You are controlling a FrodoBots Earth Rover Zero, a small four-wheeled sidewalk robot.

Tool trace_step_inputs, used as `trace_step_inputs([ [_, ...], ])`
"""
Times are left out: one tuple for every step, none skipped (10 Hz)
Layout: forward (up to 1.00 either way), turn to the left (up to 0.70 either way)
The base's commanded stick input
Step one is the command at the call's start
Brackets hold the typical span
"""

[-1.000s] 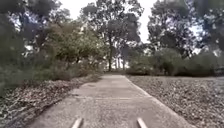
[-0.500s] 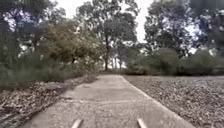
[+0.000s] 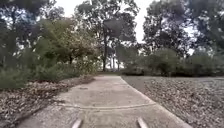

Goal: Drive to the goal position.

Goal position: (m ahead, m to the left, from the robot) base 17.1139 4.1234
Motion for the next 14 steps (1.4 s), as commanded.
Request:
trace_step_inputs([
  [0.45,0.0],
  [0.45,0.0],
  [0.45,0.0],
  [0.45,0.0],
  [0.45,0.0],
  [0.45,0.0],
  [0.45,0.0],
  [0.45,0.0],
  [0.45,0.0],
  [0.45,0.0],
  [0.45,0.0],
  [0.45,0.0],
  [0.45,0.0],
  [0.45,0.0],
])
